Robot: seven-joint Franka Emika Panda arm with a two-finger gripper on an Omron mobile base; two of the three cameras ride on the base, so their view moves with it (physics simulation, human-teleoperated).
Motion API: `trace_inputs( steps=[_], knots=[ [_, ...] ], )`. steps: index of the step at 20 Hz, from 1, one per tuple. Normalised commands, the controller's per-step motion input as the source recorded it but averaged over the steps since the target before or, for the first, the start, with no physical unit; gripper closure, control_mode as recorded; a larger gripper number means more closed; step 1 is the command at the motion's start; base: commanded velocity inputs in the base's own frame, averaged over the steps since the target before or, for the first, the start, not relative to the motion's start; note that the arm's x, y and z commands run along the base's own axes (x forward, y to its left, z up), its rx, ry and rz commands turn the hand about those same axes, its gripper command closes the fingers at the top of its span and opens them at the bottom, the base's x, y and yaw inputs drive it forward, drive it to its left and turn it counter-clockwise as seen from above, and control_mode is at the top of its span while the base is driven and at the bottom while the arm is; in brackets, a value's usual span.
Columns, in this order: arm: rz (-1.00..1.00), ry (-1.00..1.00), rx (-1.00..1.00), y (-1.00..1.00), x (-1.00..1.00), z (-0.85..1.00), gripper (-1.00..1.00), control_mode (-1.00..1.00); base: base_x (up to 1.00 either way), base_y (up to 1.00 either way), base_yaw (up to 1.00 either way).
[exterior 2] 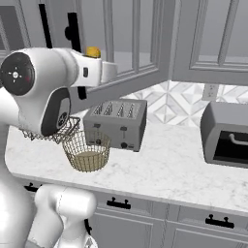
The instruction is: Open the cabinet, pick up the bread from the cabinet and place it in the basket. Then move the basket to the dining counter.
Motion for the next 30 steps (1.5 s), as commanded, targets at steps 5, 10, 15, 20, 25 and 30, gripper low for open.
trace_inputs(
  steps=[5, 10, 15, 20, 25, 30],
  knots=[
    [0.00, 0.00, 0.05, -1.00, -0.29, -0.04, 1.00, -1.00, 0.00, 0.00, 0.00],
    [0.00, 0.01, 0.05, -1.00, 0.00, -0.15, 1.00, -1.00, 0.00, 0.00, 0.00],
    [0.00, 0.07, 0.08, -1.00, 0.32, -0.26, 1.00, -1.00, 0.00, 0.00, 0.00],
    [-0.06, 0.03, 0.08, -1.00, 0.09, -0.25, 1.00, -1.00, 0.00, 0.00, 0.00],
    [-0.09, -0.18, 0.13, -0.54, -0.99, 0.00, 1.00, -1.00, 0.00, 0.00, 0.00],
    [-0.04, -0.32, 0.17, 0.00, -1.00, 0.05, 1.00, -1.00, 0.00, 0.00, 0.00]
  ],
)
